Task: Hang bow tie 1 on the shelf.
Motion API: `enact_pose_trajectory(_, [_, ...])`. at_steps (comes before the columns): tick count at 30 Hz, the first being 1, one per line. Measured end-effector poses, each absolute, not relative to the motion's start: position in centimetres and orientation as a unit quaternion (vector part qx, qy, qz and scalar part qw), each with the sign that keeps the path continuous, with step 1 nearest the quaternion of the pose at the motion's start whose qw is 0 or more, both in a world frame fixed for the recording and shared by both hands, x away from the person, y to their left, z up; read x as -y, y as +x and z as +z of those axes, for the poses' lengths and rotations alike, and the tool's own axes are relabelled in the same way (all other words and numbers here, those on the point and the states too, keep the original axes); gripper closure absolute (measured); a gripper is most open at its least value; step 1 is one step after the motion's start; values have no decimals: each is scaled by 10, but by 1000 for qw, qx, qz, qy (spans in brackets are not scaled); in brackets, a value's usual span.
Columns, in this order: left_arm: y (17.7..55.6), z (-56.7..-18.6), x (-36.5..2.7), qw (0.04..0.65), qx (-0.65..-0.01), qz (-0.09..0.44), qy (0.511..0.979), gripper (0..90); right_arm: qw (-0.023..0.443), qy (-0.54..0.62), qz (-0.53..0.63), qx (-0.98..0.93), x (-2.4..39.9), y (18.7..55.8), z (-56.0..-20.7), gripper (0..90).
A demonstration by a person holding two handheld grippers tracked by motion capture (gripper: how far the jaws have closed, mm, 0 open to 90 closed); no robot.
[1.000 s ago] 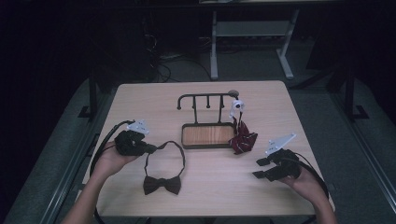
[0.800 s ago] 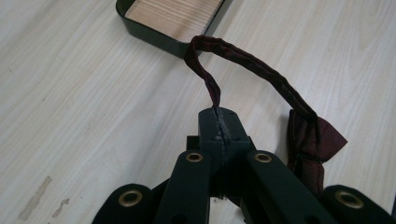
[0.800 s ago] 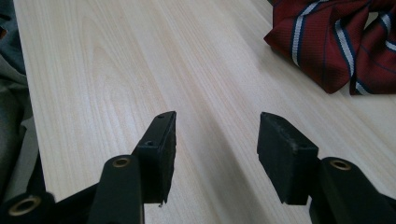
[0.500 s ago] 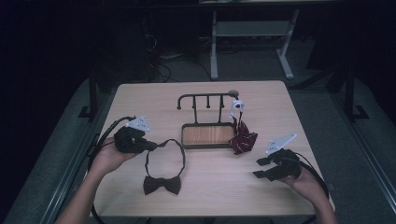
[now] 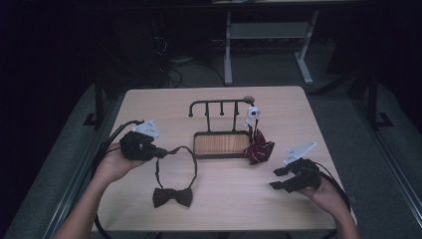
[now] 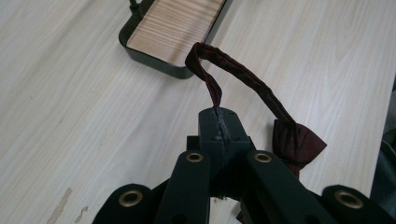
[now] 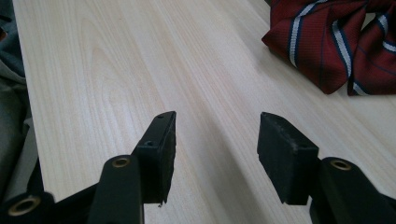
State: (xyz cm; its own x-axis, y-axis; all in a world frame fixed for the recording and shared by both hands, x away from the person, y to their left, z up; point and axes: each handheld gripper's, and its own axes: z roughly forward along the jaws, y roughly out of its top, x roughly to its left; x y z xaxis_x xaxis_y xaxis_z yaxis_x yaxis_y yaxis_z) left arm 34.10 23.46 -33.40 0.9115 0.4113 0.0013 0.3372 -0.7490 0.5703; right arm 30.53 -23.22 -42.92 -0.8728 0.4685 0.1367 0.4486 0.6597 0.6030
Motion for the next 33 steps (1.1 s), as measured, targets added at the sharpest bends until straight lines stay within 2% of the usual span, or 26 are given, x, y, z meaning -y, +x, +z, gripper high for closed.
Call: enact_pose_trajectory(33, [347, -278, -228, 301, -165, 53, 938, 900, 19, 254, 332, -908, 233, 307, -425, 456])
